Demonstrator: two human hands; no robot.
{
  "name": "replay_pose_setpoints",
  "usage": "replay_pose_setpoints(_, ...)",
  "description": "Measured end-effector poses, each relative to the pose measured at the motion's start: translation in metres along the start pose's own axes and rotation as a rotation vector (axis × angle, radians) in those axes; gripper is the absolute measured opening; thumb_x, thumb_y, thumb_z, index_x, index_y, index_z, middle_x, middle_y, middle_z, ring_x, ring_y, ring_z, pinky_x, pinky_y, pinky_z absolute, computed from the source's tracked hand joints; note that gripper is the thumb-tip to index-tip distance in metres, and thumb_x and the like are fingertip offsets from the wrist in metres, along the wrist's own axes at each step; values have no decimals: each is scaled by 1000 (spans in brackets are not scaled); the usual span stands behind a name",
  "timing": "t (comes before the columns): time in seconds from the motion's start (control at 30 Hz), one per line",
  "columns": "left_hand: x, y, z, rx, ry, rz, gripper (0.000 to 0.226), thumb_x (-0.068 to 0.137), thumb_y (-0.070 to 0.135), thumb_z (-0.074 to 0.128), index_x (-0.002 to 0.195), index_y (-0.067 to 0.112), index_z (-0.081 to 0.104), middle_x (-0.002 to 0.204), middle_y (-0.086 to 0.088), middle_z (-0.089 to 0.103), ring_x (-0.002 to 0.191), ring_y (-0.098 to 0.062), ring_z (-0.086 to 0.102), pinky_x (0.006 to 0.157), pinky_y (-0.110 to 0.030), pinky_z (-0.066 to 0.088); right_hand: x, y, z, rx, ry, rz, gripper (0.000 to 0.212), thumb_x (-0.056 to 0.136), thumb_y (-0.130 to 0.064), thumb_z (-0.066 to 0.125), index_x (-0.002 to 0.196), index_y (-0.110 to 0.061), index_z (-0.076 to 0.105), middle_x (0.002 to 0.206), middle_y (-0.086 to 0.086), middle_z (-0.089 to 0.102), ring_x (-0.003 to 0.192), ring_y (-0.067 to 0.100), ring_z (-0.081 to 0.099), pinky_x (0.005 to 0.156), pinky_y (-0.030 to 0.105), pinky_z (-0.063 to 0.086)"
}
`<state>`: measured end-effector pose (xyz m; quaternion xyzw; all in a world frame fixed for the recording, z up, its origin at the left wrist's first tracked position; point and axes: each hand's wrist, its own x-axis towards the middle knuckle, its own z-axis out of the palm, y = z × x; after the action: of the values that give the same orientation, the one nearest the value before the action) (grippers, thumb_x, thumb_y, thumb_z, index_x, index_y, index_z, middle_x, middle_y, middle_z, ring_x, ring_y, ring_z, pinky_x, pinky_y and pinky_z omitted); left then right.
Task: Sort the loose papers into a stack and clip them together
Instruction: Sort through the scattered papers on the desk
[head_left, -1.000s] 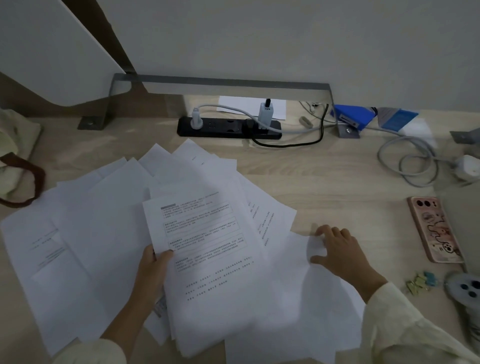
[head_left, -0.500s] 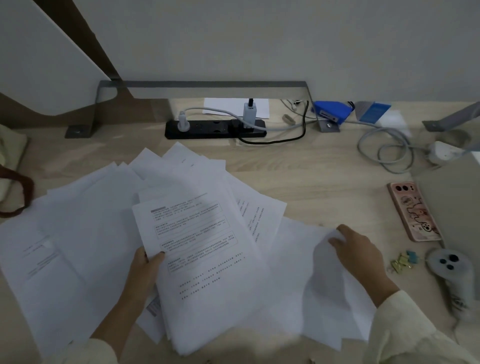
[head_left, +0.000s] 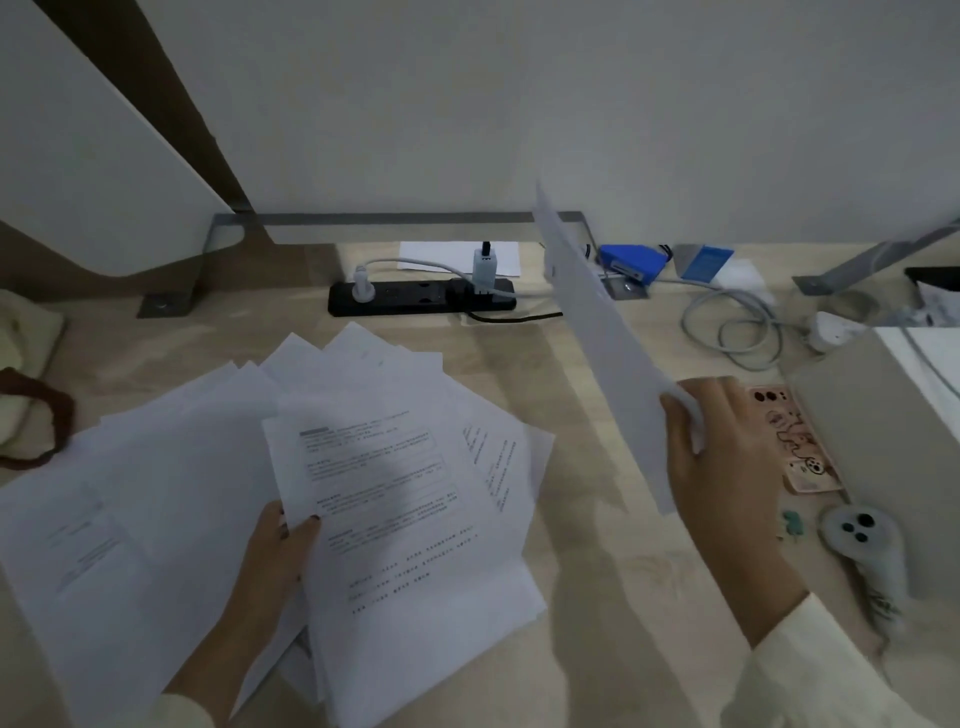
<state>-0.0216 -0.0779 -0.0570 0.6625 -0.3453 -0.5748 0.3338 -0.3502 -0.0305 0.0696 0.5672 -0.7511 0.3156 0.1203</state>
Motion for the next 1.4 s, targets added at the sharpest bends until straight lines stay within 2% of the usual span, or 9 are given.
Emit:
replay_pose_setpoints(0.23,-6,-5,-18,6,48,-30,26,92,15,51,118,15,47,110,-7,56,85,-16,55,72,-30,45,-64,-45,77,-50,-425,-351,8,72,-9,64,70,-15,59,65,0,55,54,19,49,55,23,24)
replay_pose_setpoints(0.37,-9,-13,-31,-1,68,-57,34,92,16,51,126,14,46,116,-7,55,100,-23,53,90,-38,44,-95,-53,112,-28,-715,-277,12,68,-15,74,67,-19,63,61,-4,56,50,13,55,44,20,33)
replay_pose_setpoints(0.53,-7,-23,-42,-11,107,-115,38,92,15,53,129,10,47,119,-10,57,103,-26,54,91,-40,44,-102,-56,123,186,-1061,-26,46,91,-54,34,112,-22,58,110,-1,55,103,18,55,77,27,42)
replay_pose_setpoints(0.63,-5,-26,-44,-20,114,-139,36,92,14,52,128,9,47,116,-11,57,99,-25,55,88,-38,44,-98,-54,121,231,-986,64,97,60,-90,8,114,-26,59,115,-5,53,108,12,52,82,20,42)
replay_pose_setpoints(0.77,-4,-29,-45,-16,124,-146,34,91,12,52,125,10,49,113,-11,58,99,-26,55,90,-39,44,-103,-52,135,113,-856,-25,65,81,-61,47,132,-22,42,141,2,36,125,20,42,93,27,45)
replay_pose_setpoints(0.9,-6,-31,-45,1,134,-159,34,92,11,50,125,8,48,115,-12,58,100,-26,55,92,-41,44,-124,-61,145,-38,-919,-56,69,81,-49,54,137,-15,31,148,16,27,135,32,31,105,37,41)
replay_pose_setpoints(1.13,-10,-27,-41,-77,79,-151,40,89,13,55,128,13,46,117,-7,57,100,-24,56,88,-37,46,-135,-71,156,-274,-865,-160,82,42,-18,85,115,-6,50,110,31,62,98,44,64,65,44,59)
replay_pose_setpoints(1.27,-15,-25,-37,-51,37,-109,41,89,8,55,128,16,46,114,-4,57,89,-11,56,84,-32,45,-111,-69,146,-66,-861,-4,44,81,-10,57,122,-14,42,115,13,58,105,31,59,71,35,55)
replay_pose_setpoints(1.4,-15,-26,-39,-21,27,-98,42,90,9,53,132,13,45,122,-7,57,102,-22,56,91,-37,44,-66,-71,117,541,-787,466,7,85,-13,49,88,-12,55,71,-2,57,73,23,58,55,19,40)
